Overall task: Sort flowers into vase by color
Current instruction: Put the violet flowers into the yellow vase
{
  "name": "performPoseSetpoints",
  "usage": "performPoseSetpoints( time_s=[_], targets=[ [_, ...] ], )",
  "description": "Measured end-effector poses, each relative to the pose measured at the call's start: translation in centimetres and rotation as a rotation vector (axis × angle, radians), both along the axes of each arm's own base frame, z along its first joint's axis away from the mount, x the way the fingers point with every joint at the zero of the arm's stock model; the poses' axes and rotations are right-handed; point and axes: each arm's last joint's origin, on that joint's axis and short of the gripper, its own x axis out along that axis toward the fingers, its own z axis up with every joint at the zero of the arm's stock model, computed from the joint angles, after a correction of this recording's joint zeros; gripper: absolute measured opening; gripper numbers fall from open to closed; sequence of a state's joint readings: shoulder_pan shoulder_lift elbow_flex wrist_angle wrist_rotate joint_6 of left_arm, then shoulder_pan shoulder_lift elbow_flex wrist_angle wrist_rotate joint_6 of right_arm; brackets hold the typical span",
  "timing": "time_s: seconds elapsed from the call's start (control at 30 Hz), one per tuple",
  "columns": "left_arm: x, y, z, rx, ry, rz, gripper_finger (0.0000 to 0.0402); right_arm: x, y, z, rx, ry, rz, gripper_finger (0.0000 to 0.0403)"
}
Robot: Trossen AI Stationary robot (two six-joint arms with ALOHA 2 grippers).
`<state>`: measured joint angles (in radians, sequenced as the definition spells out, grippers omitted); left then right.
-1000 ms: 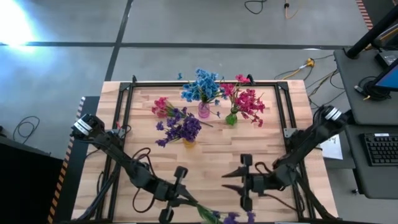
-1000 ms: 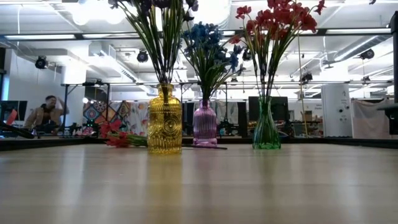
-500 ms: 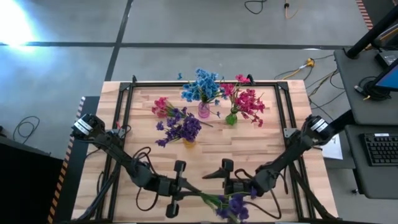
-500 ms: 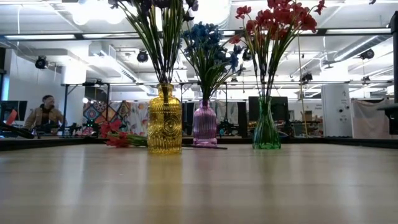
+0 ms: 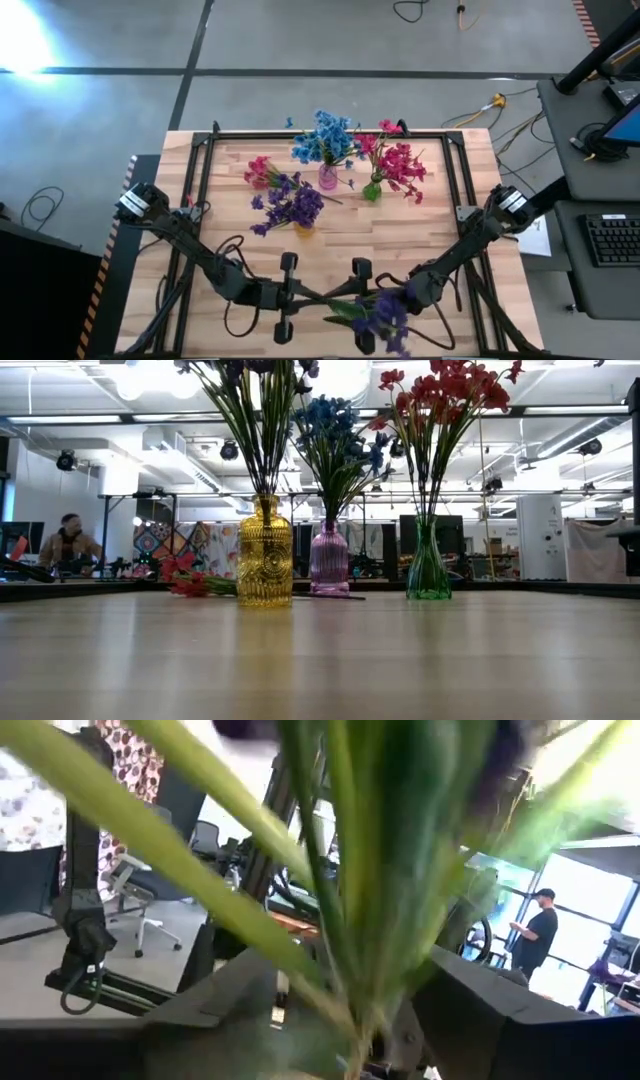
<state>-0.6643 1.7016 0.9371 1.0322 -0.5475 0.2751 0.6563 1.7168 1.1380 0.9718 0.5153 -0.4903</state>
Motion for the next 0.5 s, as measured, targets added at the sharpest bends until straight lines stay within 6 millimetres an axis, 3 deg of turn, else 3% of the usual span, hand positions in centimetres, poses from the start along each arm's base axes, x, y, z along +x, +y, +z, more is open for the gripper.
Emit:
performPoseSetpoints(
  time_s=[0.13, 0.37, 0.5],
  targets=[
    [0.1, 0.0, -0.3, 0.011, 0.021, 0.004, 0.0000, 0.2, -0.3, 0.0, 0.001, -0.001, -0.009, 0.0151],
    [0.1, 0.2, -0.4, -0.017, 0.040, 0.074, 0.0008, 0.3, -0.6, 0.1, -0.011, 0.016, -0.024, 0.0022],
    [0.0, 0.3, -0.3, -0.018, 0.071, 0.090, 0.0049, -0.3, -1.1, 1.3, -0.009, 0.043, -0.051, 0.0014]
  ],
)
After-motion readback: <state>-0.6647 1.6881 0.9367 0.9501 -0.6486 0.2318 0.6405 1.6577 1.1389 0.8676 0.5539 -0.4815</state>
